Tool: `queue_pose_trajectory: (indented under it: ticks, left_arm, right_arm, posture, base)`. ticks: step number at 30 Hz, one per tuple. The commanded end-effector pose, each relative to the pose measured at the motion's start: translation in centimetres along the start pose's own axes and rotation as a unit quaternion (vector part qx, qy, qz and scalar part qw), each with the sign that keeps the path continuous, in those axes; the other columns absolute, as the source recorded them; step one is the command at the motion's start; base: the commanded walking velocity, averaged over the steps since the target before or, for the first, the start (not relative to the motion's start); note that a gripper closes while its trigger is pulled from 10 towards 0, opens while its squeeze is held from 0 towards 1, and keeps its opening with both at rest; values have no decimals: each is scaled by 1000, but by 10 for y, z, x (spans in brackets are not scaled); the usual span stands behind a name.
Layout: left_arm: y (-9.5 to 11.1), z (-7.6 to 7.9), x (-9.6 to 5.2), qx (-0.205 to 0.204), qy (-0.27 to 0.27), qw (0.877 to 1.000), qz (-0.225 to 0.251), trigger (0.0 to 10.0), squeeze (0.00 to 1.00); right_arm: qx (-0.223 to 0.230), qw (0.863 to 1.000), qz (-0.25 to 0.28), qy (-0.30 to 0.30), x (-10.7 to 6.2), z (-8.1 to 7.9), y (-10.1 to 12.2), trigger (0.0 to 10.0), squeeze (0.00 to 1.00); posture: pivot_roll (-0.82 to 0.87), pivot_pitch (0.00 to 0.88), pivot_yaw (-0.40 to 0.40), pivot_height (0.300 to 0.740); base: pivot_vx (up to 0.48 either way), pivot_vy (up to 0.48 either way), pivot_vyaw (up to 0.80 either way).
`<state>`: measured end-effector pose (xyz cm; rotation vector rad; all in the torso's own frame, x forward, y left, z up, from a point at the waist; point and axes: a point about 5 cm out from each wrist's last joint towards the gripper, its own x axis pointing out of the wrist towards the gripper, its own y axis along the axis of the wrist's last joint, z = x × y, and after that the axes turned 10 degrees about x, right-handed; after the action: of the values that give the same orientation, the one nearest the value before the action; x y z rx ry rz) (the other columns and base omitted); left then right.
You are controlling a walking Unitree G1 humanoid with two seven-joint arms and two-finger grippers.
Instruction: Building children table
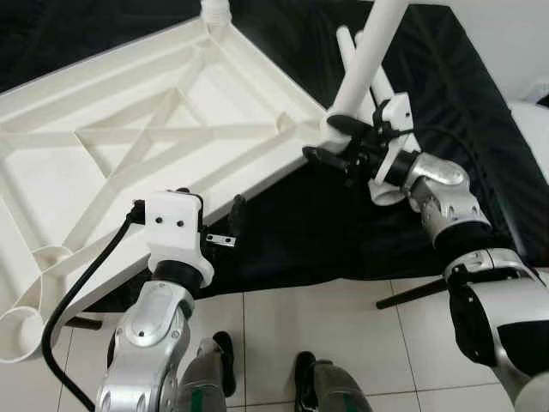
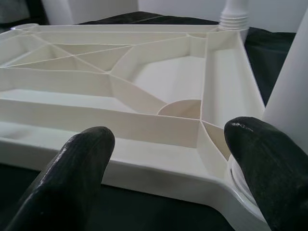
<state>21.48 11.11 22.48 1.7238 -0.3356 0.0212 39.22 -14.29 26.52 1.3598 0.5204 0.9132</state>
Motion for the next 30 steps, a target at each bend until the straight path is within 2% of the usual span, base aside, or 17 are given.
queue_pose_trajectory:
  ticks: [1,5,6,7,10,13,15,16,18,19,20,22,23,25,26,30]
  left_arm:
    - [5,10,-5,-42,-5,999,-1,10000,0]
    - [5,11,-4,-42,-6,999,-5,10000,0]
    - [5,11,-4,-42,-6,999,-5,10000,0]
    - [6,11,-2,-43,-10,999,-5,10000,0]
    - [6,12,0,-42,-14,999,-4,10000,0]
    - [7,9,10,-29,-25,999,2,10000,0]
    - [5,3,18,-16,-25,1000,5,10000,0]
    - [4,1,19,-16,-24,1000,5,10000,0]
    - [-2,-11,26,13,-19,1000,-1,10000,0]
    - [-2,-11,26,13,-19,1000,-1,10000,0]
    - [-4,-19,31,15,-9,1000,-3,10000,0]
    - [-7,-31,40,9,4,1000,-6,10000,0]
    - [-7,-31,40,9,4,1000,-6,10000,0]
    - [-9,-42,49,2,22,1000,-7,10000,0]
    - [-9,-42,49,2,22,1000,-7,10000,0]
    - [-17,-52,64,-4,32,999,-21,10000,0]
  right_arm:
    - [3,1000,-4,-29,-2,3,-7,10000,0]
    - [24,995,97,10,14,-10,15,10000,0]
    - [24,995,97,10,14,-10,15,10000,0]
    - [26,990,135,29,16,-16,22,10000,0]
    - [37,985,164,40,17,-21,28,10000,0]
    - [54,970,231,48,16,-36,43,10000,0]
    - [59,966,249,35,12,-44,44,10000,0]
    - [64,965,253,27,10,-46,43,10000,0]
    - [57,967,248,6,1,-53,34,10000,0]
    - [57,967,248,6,1,-53,34,10000,0]
    - [60,968,243,-7,-4,-55,28,10000,0]
    - [71,968,236,-44,-13,-57,21,10000,0]
    - [71,968,236,-44,-13,-57,21,10000,0]
    - [68,969,219,-96,-22,-56,12,10000,0]
    - [68,969,219,-96,-22,-56,12,10000,0]
    - [86,966,192,-151,-29,-59,-5,10000,0]
  posture:
    - [82,458,-45,740]
    - [95,454,-35,740]
    - [95,454,-35,740]
    - [95,451,-34,740]
    - [91,436,-29,740]
    - [83,415,-24,740]
    - [77,397,-22,740]
    - [77,397,-22,740]
    - [74,383,-20,740]
    - [74,383,-20,740]
    - [69,354,-16,740]
    - [65,330,-14,740]
    - [65,330,-14,740]
    - [63,307,-11,740]
    - [63,307,-11,740]
    - [48,235,-9,740]
  base:
    - [0,0,0]
    - [0,0,0]
    - [0,0,0]
    - [0,0,0]
    - [0,0,0]
    - [0,0,0]
    - [0,0,0]
    - [0,0,0]
    - [0,0,0]
    - [0,0,0]
    - [0,0,0]
    - [0,0,0]
    - [0,0,0]
    - [0,0,0]
    - [0,0,0]
    - [0,0,0]
